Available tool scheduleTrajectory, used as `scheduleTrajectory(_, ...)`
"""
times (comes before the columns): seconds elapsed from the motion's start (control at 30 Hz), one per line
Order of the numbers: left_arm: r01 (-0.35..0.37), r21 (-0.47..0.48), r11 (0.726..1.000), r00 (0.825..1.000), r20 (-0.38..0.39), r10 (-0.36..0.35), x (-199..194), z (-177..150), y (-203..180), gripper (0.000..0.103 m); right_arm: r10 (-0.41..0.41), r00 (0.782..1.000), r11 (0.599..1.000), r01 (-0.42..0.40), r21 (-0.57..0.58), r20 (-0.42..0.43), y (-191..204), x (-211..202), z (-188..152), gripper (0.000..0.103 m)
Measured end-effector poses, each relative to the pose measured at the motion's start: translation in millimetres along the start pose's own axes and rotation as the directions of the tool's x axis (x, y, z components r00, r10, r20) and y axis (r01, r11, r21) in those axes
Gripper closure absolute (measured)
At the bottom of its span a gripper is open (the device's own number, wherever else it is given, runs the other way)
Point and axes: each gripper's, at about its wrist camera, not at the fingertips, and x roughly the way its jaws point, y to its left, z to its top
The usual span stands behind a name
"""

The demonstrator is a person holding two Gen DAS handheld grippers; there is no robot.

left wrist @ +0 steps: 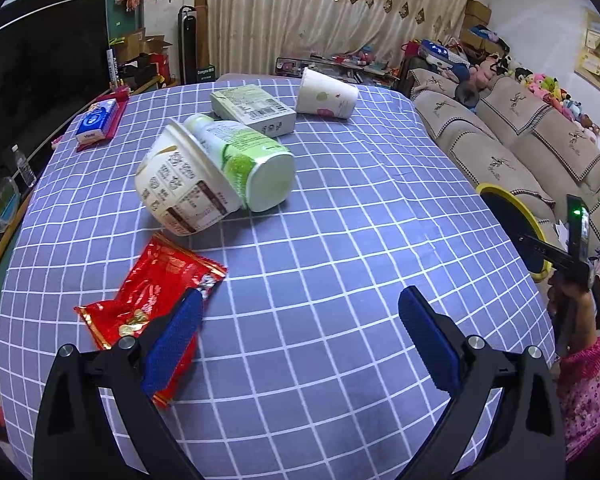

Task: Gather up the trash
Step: 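Grasp the red snack wrapper with the left gripper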

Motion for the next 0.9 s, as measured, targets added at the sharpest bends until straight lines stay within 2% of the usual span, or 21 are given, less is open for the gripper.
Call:
scheduleTrajectory(0.2,-0.075,-0.005,0.997,0.997,0.005,0.075,-3,-2,24,0.006,0.022,0.999,1.0,-0.021,-0.015,0.029,7,-19,-3,0.049)
scheduleTrajectory(0.3,-0.119,-0.032,0.992,0.993,-0.018,0.118,5,-1,45,0.006,0.035,0.999,0.999,-0.034,-0.02,0.037,11,-24,-2,0.049)
scheduleTrajectory(0.4,-0.135,-0.053,0.989,0.99,-0.053,0.132,19,-1,63,0.006,0.044,0.998,0.999,-0.043,-0.022,0.042,14,-26,1,0.049)
scheduleTrajectory(0.53,-0.185,-0.016,0.983,0.981,-0.067,0.183,30,-2,72,0.006,0.051,0.998,0.998,-0.05,-0.03,0.037,18,-25,4,0.049)
scheduleTrajectory(0.63,-0.185,-0.016,0.983,0.98,-0.07,0.184,34,-2,82,0.006,0.052,0.998,0.998,-0.051,-0.032,0.028,20,-23,4,0.048)
scheduleTrajectory(0.67,-0.187,-0.018,0.982,0.98,-0.072,0.186,35,-2,86,0.009,0.054,0.998,0.998,-0.053,-0.032,0.027,21,-23,5,0.048)
scheduleTrajectory(0.73,-0.198,-0.027,0.98,0.978,-0.071,0.196,37,-1,92,0.022,0.057,0.998,0.998,-0.057,-0.031,0.029,22,-22,4,0.048)
scheduleTrajectory(0.8,-0.203,-0.042,0.978,0.977,-0.073,0.199,38,-1,99,0.043,0.062,0.998,0.998,-0.061,-0.034,0.029,23,-22,5,0.048)
scheduleTrajectory(0.83,-0.197,-0.054,0.979,0.979,-0.072,0.193,37,0,102,0.048,0.063,0.998,0.997,-0.062,-0.037,0.029,24,-22,5,0.048)
scheduleTrajectory(0.9,-0.196,-0.064,0.978,0.979,-0.067,0.192,34,1,105,0.074,0.065,0.997,0.997,-0.063,-0.039,0.03,25,-22,5,0.048)
